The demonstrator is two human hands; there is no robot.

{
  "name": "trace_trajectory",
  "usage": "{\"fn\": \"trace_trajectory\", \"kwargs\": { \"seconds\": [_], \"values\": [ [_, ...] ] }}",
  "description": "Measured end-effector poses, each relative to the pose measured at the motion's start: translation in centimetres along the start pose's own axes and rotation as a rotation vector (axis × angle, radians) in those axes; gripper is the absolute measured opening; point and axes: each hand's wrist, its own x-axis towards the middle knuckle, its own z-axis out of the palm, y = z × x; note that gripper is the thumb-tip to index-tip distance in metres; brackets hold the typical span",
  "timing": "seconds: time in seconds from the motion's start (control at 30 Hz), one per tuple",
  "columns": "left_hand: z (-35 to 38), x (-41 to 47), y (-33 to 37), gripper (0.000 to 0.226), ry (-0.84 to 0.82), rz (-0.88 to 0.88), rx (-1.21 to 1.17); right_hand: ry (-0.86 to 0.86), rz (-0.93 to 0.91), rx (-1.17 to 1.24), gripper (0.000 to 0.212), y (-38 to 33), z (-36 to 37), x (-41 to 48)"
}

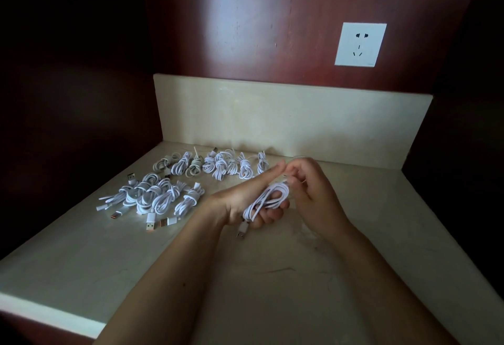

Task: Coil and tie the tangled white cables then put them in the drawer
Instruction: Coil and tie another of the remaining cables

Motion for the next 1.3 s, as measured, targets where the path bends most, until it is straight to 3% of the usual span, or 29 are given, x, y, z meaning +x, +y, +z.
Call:
{"fn": "trace_trajectory", "kwargs": {
  "seconds": [0.1,0.2,0.3,0.4,0.53,0.6,0.8,0.93,1.0,1.1,1.23,1.3],
  "values": [
    [0.4,-0.1,-0.2,0.055,0.083,0.073,0.173,-0.009,0.011,0.036,0.026,0.3,-0.1,-0.1],
    [0.4,0.0,-0.2,0.053,0.196,0.17,0.25,0.004,0.056,-0.004,0.023,0.7,-0.3,-0.2],
    [0.5,0.7,-0.5,0.051,0.476,0.359,0.343,0.02,0.127,-0.123,0.024,0.8,-0.5,-0.4],
    [0.8,1.6,-0.7,0.044,0.737,0.555,0.246,0.023,0.124,-0.282,0.025,0.5,-0.2,-0.3],
    [0.9,1.4,0.3,0.045,0.689,0.7,-0.211,0.073,-0.023,-0.576,0.01,0.8,0.6,-0.2],
    [0.6,1.2,0.6,0.049,0.689,0.689,-0.364,-0.009,0.05,-0.714,0.02,1.7,0.4,-0.1],
    [-1.5,0.7,0.8,0.048,0.887,0.616,-0.586,-0.203,0.483,-0.951,0.031,3.4,-2.6,-0.3],
    [-0.6,1.2,0.5,0.048,0.872,0.576,-0.485,-0.281,0.356,-0.969,0.045,1.5,-1.1,-0.1],
    [-0.2,1.3,0.4,0.047,0.881,0.582,-0.4,-0.2,0.207,-0.907,0.047,0.4,0.0,-0.2],
    [-0.2,1.3,0.3,0.047,0.874,0.569,-0.332,-0.042,0.067,-0.563,0.05,-0.1,1.0,-0.3],
    [-0.3,1.3,0.0,0.048,0.746,0.498,-0.215,-0.125,0.195,-0.089,0.061,-0.2,1.8,-0.8],
    [-0.2,1.4,-0.1,0.049,0.691,0.479,-0.122,-0.119,0.27,0.085,0.055,-0.2,2.0,-0.8]
  ]
}}
